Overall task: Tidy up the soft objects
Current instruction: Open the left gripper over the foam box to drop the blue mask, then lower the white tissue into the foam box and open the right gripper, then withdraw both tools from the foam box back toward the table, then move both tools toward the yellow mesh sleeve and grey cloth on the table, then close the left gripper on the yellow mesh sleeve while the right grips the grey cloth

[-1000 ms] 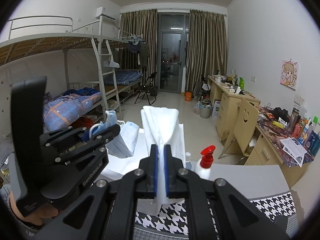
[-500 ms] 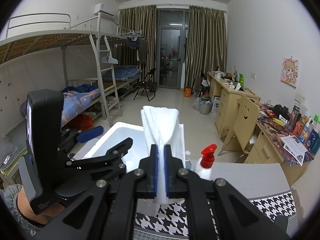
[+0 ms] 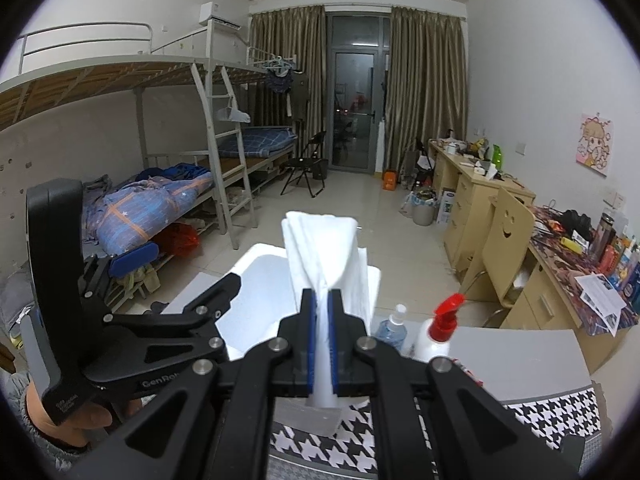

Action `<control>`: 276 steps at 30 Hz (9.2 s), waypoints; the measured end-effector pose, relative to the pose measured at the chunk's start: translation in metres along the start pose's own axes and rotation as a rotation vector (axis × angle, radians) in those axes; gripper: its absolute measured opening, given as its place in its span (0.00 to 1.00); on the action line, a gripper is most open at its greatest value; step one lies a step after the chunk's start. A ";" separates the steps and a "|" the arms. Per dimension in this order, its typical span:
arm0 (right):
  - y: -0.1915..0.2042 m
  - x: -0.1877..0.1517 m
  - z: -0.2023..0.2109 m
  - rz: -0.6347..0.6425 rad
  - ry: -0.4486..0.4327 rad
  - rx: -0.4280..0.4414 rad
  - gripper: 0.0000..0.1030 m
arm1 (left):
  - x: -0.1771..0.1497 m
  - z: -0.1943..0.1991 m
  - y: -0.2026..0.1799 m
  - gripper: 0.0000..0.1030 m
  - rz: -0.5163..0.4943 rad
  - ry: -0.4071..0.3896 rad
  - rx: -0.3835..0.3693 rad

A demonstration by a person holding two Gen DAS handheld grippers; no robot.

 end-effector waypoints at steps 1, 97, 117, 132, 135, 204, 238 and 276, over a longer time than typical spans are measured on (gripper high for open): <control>0.003 0.001 -0.001 0.004 0.001 0.007 0.08 | -0.002 0.001 0.003 0.99 0.002 0.002 0.007; -0.021 -0.039 0.059 -0.019 -0.007 -0.025 0.89 | -0.030 0.107 -0.015 0.99 -0.029 -0.046 0.075; -0.032 -0.060 0.110 -0.021 -0.056 -0.069 0.89 | -0.037 0.153 -0.046 0.99 -0.078 -0.114 0.038; -0.044 -0.080 0.136 -0.034 -0.074 -0.079 0.89 | -0.053 0.179 -0.074 0.99 -0.093 -0.145 -0.031; -0.047 -0.084 0.139 -0.031 -0.076 -0.084 0.89 | -0.054 0.185 -0.077 0.99 -0.099 -0.156 -0.034; -0.152 -0.173 0.165 -0.198 -0.054 -0.283 0.89 | -0.129 0.144 -0.203 0.99 -0.148 -0.007 -0.365; -0.198 -0.235 0.150 -0.327 0.046 -0.306 0.89 | -0.166 0.089 -0.254 0.99 -0.218 0.169 -0.473; -0.168 -0.255 0.118 -0.300 0.178 -0.158 0.80 | -0.183 0.074 -0.241 0.39 -0.207 0.296 -0.503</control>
Point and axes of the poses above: each gripper's, at about its wrist camera, not at the fingertips, and z roughly against the way its jaws point, y to its left, x to its top, the point moved 3 cm from there along -z, roughly the way its jaws point, and after that the axes turned 9 degrees about -z, right-handed, at the moved point
